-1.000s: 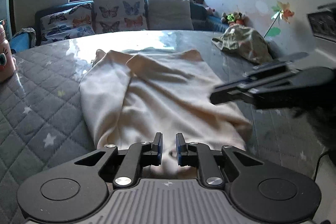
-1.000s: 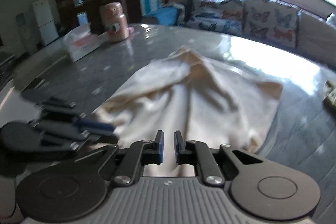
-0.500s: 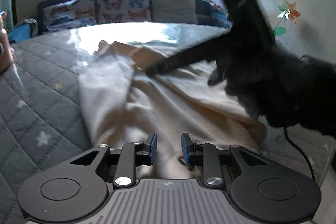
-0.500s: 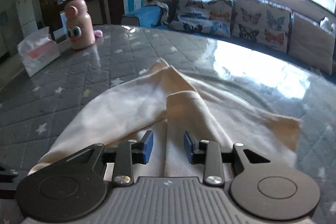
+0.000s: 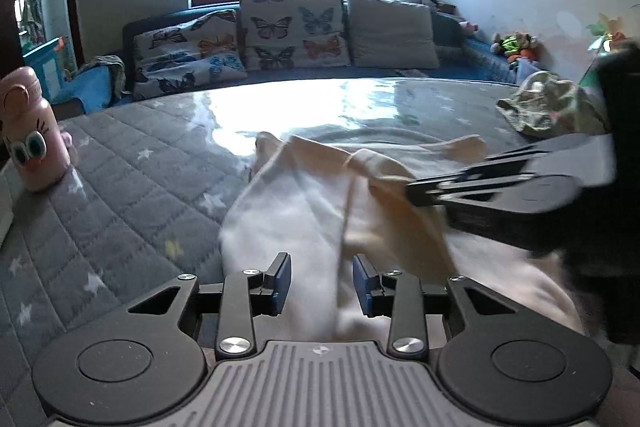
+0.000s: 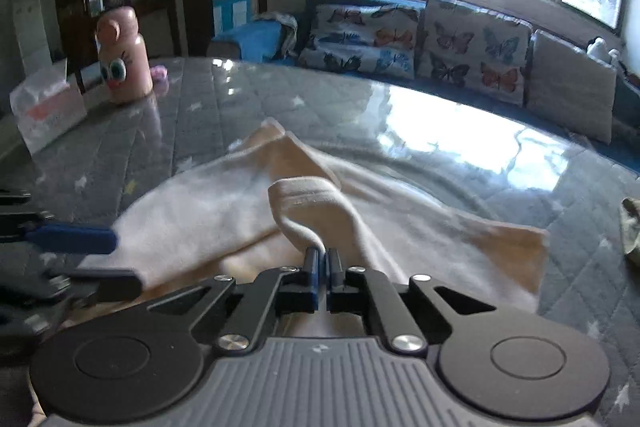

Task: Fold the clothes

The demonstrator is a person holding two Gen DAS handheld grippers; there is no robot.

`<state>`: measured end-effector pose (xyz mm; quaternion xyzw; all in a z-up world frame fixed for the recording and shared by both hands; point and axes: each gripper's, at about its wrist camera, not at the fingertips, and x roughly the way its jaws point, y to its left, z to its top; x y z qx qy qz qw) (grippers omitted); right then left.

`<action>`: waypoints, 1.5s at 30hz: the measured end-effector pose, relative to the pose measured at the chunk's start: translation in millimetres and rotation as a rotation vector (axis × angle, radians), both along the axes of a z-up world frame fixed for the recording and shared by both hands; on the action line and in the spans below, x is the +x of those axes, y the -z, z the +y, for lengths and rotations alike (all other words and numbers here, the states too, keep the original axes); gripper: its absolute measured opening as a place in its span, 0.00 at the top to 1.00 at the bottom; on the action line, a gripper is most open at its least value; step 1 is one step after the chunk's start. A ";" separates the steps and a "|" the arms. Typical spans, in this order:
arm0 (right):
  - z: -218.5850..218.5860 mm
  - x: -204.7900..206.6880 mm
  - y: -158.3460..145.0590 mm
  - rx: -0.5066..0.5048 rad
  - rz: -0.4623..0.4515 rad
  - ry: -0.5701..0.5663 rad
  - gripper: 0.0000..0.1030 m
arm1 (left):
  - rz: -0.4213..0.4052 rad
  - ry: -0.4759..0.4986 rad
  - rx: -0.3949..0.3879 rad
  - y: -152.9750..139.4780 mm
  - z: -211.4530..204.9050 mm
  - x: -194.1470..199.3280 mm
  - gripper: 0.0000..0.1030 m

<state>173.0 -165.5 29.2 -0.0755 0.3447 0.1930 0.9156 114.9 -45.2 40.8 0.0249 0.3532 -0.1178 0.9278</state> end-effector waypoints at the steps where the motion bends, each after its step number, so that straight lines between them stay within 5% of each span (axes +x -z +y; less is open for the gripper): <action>1: -2.8 -1.5 -3.8 0.011 -0.010 0.003 0.98 | -0.001 0.000 0.000 -0.2 -0.3 2.2 0.64; 12: -113.8 -49.8 -43.6 0.124 -0.109 0.240 0.98 | 0.009 0.043 0.019 16.1 -31.3 47.5 0.66; 18: -195.9 -87.0 -25.2 0.133 -0.082 0.523 0.98 | 0.008 0.056 0.024 29.4 -39.8 69.5 0.66; 26: -245.4 -108.5 6.4 0.163 0.010 0.677 0.96 | 0.006 0.042 0.046 36.7 -45.9 86.6 0.72; 28: -242.4 -109.5 6.1 0.164 0.009 0.683 0.93 | -0.001 0.031 0.052 36.5 -44.4 87.9 0.91; 30: -239.6 -108.5 4.8 0.167 -0.002 0.675 0.91 | -0.005 0.015 0.048 35.6 -39.8 88.6 0.97; 45: -203.2 -112.1 -7.1 0.163 -0.033 0.534 0.68 | -0.184 -0.363 -0.075 -35.1 114.5 7.5 0.98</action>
